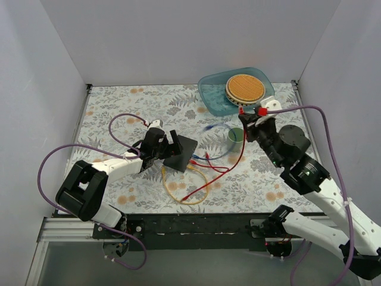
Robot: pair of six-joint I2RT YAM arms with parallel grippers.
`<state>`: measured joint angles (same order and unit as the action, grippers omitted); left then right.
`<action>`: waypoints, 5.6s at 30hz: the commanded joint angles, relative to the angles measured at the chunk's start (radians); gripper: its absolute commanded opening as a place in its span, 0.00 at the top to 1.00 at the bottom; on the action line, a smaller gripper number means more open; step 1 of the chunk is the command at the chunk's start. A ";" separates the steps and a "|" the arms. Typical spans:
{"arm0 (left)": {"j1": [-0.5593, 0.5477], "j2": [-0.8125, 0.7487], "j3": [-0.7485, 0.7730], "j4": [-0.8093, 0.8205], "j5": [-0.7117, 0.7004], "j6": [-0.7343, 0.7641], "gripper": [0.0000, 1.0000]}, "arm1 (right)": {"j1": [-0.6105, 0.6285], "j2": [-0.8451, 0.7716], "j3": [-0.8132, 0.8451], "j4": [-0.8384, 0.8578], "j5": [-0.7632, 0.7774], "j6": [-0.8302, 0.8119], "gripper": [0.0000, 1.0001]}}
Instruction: Insert the plug into the switch port
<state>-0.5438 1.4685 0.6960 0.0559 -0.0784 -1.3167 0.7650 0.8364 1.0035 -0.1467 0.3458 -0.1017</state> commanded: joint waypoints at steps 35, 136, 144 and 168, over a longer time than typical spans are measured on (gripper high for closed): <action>0.002 -0.527 -0.300 0.456 0.408 0.149 0.31 | -0.036 0.452 0.009 -0.039 -1.191 -0.239 0.99; -0.015 -0.398 -0.065 0.383 0.646 -0.032 1.00 | 0.300 0.409 -0.074 0.182 -0.007 -0.216 0.93; -0.015 -0.480 -0.104 0.317 0.548 0.082 0.35 | 0.287 0.388 -0.059 0.148 -0.080 -0.204 0.99; -0.012 -0.735 -0.271 0.441 0.730 0.240 0.39 | -0.067 0.535 0.165 -0.277 -1.501 -0.342 0.99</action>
<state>-0.5579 0.7654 0.4137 0.4427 0.5640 -1.0973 0.7071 1.3636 1.1183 -0.3656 -1.0000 -0.4110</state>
